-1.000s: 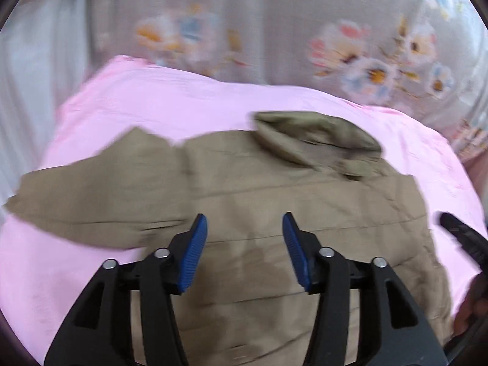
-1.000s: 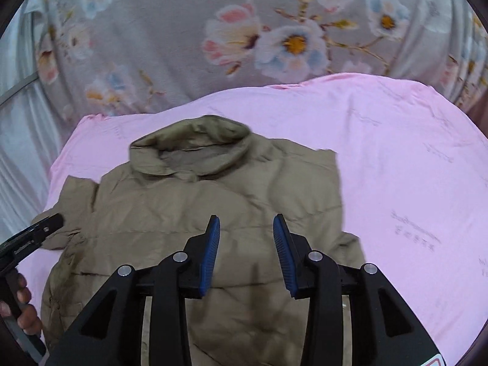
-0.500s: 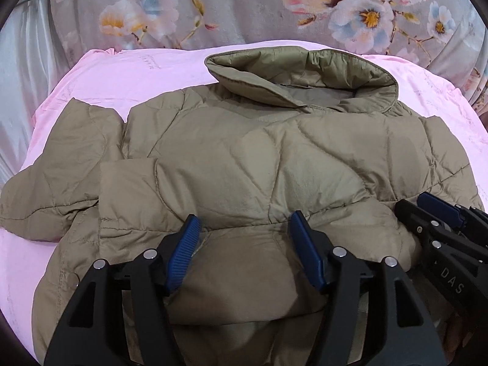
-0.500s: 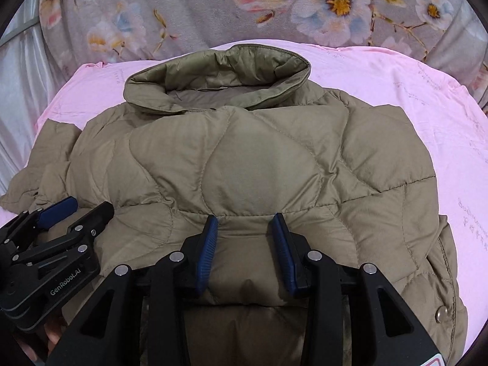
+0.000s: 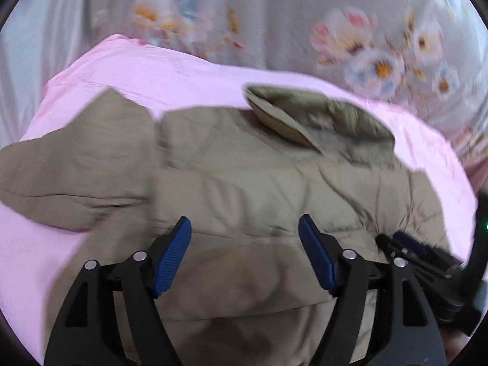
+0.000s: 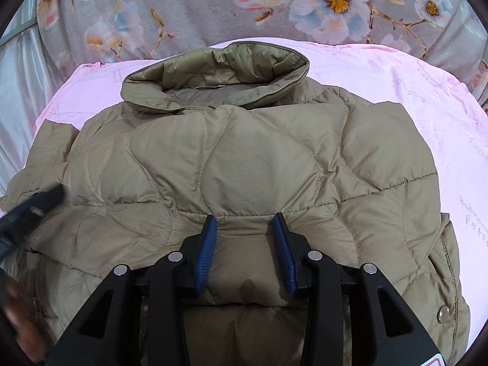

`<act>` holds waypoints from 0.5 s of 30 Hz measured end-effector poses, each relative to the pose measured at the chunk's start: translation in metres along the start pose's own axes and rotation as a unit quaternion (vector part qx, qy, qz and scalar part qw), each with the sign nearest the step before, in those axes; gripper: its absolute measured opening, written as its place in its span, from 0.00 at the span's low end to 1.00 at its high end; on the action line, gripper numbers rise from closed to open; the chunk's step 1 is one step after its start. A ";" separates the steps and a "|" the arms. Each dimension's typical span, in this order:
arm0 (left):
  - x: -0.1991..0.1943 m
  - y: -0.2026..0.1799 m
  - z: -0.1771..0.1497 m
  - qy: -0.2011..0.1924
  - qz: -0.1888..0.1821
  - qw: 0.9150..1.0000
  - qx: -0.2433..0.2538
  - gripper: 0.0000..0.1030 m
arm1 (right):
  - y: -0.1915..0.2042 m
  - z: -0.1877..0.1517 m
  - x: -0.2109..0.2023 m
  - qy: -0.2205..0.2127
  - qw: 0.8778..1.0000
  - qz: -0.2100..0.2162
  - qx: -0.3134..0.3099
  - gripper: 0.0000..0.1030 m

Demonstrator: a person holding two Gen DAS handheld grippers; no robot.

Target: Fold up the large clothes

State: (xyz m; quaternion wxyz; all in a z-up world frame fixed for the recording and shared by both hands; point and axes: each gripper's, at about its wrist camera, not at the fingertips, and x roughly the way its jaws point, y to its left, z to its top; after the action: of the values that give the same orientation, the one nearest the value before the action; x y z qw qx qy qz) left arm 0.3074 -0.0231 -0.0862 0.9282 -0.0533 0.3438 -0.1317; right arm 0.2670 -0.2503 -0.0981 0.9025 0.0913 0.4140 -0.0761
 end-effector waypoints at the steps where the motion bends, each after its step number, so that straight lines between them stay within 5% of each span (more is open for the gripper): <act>1: -0.012 0.019 0.006 -0.007 0.001 1.000 -0.022 0.83 | -0.001 0.000 0.000 0.000 1.000 0.002 0.002 0.36; 6: -0.053 0.160 0.033 -0.024 0.070 0.986 -0.152 0.87 | 0.001 0.000 -0.001 -0.001 1.000 0.000 0.001 0.36; 11: -0.061 0.301 0.030 -0.024 0.149 0.946 -0.286 0.85 | 0.002 0.000 -0.001 -0.001 1.000 -0.007 -0.002 0.37; 15: -0.054 0.363 0.023 -0.021 0.138 0.923 -0.359 0.83 | 0.004 0.000 -0.001 -0.001 1.000 -0.015 -0.005 0.38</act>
State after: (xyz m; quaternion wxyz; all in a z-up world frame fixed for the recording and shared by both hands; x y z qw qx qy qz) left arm 0.3585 0.3408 -0.1036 0.8631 -0.3373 0.3524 0.1308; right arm 0.2673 -0.2461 -0.0967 0.9021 0.0804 0.4149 -0.0872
